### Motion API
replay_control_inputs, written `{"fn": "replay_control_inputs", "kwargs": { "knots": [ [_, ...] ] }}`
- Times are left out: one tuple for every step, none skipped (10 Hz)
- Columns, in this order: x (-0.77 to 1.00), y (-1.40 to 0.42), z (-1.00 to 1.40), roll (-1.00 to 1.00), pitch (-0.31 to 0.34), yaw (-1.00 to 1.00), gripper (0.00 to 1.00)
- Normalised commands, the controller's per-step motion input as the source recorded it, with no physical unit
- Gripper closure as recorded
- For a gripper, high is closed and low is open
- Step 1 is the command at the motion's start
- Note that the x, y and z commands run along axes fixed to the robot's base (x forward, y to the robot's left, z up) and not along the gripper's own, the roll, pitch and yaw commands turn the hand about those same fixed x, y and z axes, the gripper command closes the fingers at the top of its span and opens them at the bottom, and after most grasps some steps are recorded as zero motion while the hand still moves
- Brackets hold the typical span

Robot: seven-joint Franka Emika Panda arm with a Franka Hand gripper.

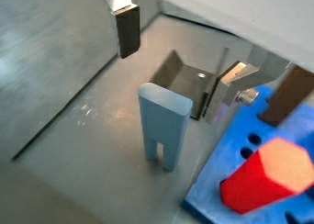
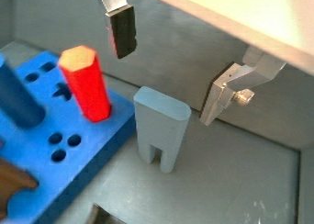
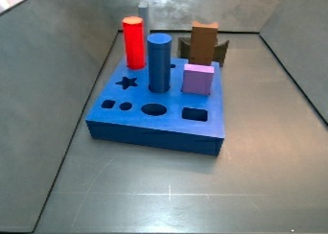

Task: Pick up the square-circle object. Move up. Rotate the square-circle object. Move to above the board. Insert the square-circle object.
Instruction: Rotate the square-circle object.

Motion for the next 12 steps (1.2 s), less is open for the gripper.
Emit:
{"fn": "replay_control_inputs", "kwargs": {
  "knots": [
    [0.04,0.00,-0.04,0.00,0.007,1.00,0.00],
    [0.04,0.00,-0.04,0.00,0.008,1.00,0.00],
    [0.04,0.00,-0.04,0.00,0.008,1.00,0.00],
    [0.04,0.00,-0.03,0.00,0.008,1.00,0.00],
    [0.04,0.00,-0.03,0.00,0.009,1.00,0.00],
    [0.05,0.00,-0.03,0.00,0.009,1.00,0.00],
    [0.05,0.00,-0.03,0.00,0.009,1.00,0.00],
    [0.05,0.00,-0.03,0.00,0.010,1.00,0.00],
    [0.05,0.00,-0.03,0.00,0.010,1.00,0.00],
    [0.05,0.00,-0.03,0.00,0.011,1.00,0.00],
    [0.05,0.00,-0.03,0.00,0.012,1.00,0.00],
    [0.05,0.00,-0.03,0.00,0.012,1.00,0.00]
  ]
}}
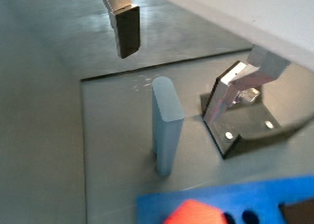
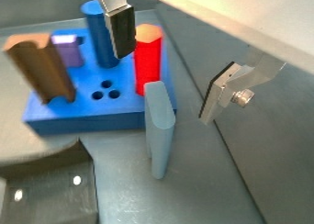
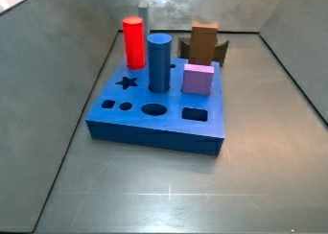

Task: Pick up the square-circle object. Move up. Rotate the square-circle object. Move to above the board. Insert the square-circle object.
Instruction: Rotate the square-circle object.

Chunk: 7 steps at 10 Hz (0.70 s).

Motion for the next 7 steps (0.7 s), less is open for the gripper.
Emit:
{"fn": "replay_control_inputs", "kwargs": {
  "knots": [
    [0.05,0.00,-0.03,0.00,0.013,1.00,0.00],
    [0.05,0.00,-0.03,0.00,0.014,1.00,0.00],
    [0.05,0.00,-0.03,0.00,0.015,1.00,0.00],
    [0.05,0.00,-0.03,0.00,0.016,1.00,0.00],
    [0.05,0.00,-0.03,0.00,0.017,1.00,0.00],
    [0.05,0.00,-0.03,0.00,0.020,1.00,0.00],
    [0.05,0.00,-0.03,0.00,0.021,1.00,0.00]
  ]
}}
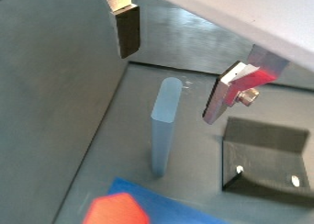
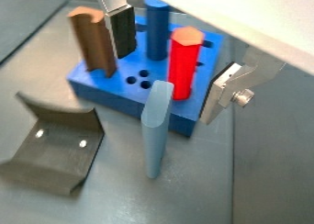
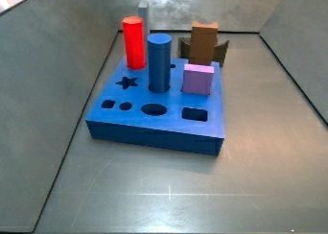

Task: Pick up the square-circle object. Move up. Rotate the square-circle object. Move to above the board. Insert the square-circle object.
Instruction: Rotate the square-circle object.

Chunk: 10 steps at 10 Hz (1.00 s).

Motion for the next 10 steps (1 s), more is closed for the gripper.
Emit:
{"fn": "replay_control_inputs", "kwargs": {
  "knots": [
    [0.05,0.00,-0.03,0.00,0.025,1.00,0.00],
    [0.05,0.00,-0.03,0.00,0.027,1.00,0.00],
    [0.05,0.00,-0.03,0.00,0.032,1.00,0.00],
    [0.05,0.00,-0.03,0.00,0.038,1.00,0.00],
    [0.05,0.00,-0.03,0.00,0.046,1.00,0.00],
    [0.05,0.00,-0.03,0.00,0.051,0.78,0.00],
    [0.05,0.00,-0.03,0.00,0.050,0.54,0.00],
    [0.05,0.00,-0.02,0.00,0.049,0.35,0.00],
    [0.00,0.00,-1.00,0.00,0.049,0.20,0.00],
    [0.01,0.00,-1.00,0.00,0.035,0.12,0.00]
  ]
}}
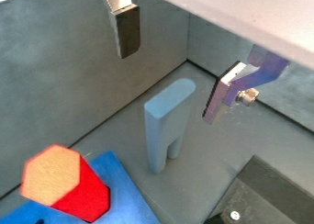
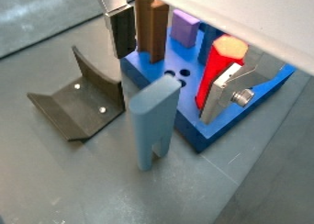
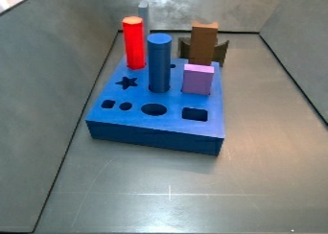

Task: Pick up the square-circle object. Move up. Rotate the square-circle object. Move to above the board. Insert the square-circle object.
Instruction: Rotate the square-circle object, then move to above the board.

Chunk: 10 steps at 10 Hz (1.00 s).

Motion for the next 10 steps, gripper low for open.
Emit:
{"fn": "replay_control_inputs", "kwargs": {
  "knots": [
    [0.02,0.00,-1.00,0.00,-0.007,0.08,0.00],
    [0.02,0.00,-0.91,0.00,-0.025,0.06,0.00],
    [0.01,0.00,-0.76,0.00,-0.043,0.06,0.00],
    [0.01,-0.01,-0.60,0.00,-0.052,0.05,0.00],
    [0.01,-0.01,-0.39,0.00,-0.063,0.05,0.00],
    [0.01,-0.01,-0.24,0.00,-0.064,0.05,0.00],
    [0.00,0.00,0.00,0.00,-0.053,0.05,1.00],
    [-0.19,-0.23,1.00,-0.13,-0.317,-0.45,1.00],
    [-0.19,-0.23,1.00,-0.13,-0.311,-0.45,1.00],
    [-0.20,-0.21,1.00,-0.13,-0.275,-0.35,1.00]
  ]
}}
